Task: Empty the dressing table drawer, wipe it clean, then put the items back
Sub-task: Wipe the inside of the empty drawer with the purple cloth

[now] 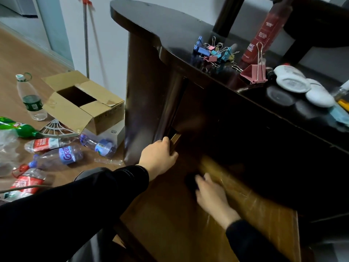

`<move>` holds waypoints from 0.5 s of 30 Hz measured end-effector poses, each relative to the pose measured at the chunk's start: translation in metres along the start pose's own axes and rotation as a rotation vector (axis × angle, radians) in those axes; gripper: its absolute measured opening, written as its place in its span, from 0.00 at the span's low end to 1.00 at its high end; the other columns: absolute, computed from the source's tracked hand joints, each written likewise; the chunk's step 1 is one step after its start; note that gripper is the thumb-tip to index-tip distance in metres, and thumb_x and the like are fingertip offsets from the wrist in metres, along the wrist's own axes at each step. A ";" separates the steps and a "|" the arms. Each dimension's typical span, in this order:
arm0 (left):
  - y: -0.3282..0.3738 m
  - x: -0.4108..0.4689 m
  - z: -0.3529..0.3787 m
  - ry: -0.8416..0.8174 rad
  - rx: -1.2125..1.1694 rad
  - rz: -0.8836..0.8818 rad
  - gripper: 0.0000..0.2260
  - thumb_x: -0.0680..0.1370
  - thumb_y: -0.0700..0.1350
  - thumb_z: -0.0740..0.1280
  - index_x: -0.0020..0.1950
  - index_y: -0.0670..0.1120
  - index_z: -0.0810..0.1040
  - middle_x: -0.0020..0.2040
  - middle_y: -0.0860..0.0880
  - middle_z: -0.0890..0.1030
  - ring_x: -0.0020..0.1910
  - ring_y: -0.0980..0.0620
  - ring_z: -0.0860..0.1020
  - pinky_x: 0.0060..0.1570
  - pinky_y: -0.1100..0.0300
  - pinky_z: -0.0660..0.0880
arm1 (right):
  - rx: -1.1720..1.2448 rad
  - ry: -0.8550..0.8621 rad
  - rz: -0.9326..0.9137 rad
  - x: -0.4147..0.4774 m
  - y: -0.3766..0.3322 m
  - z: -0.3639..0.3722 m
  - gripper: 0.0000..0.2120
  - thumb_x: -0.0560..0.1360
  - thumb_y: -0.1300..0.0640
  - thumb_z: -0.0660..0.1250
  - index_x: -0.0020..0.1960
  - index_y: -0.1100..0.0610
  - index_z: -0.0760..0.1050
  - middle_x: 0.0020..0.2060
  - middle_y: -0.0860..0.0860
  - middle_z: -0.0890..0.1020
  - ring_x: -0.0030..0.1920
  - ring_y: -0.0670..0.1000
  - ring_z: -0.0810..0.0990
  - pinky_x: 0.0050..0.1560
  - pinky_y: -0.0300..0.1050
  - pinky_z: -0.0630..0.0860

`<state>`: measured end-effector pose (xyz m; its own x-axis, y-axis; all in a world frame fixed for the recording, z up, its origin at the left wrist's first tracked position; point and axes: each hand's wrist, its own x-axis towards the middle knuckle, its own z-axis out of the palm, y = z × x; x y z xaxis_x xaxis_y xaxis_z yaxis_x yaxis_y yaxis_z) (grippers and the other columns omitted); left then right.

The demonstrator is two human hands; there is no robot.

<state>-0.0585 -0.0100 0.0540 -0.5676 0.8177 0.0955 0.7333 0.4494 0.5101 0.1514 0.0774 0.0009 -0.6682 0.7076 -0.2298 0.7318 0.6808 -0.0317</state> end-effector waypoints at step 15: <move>0.004 0.001 -0.002 -0.014 0.035 0.003 0.17 0.77 0.57 0.64 0.57 0.46 0.70 0.50 0.47 0.79 0.46 0.44 0.79 0.41 0.55 0.70 | 0.270 -0.005 0.493 0.091 0.025 -0.016 0.18 0.85 0.50 0.58 0.69 0.58 0.73 0.59 0.58 0.80 0.60 0.57 0.79 0.33 0.39 0.64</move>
<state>-0.0575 -0.0080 0.0581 -0.5606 0.8237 0.0851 0.7477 0.4594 0.4795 0.1066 0.1618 -0.0048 -0.2385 0.9285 -0.2847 0.9660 0.1968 -0.1676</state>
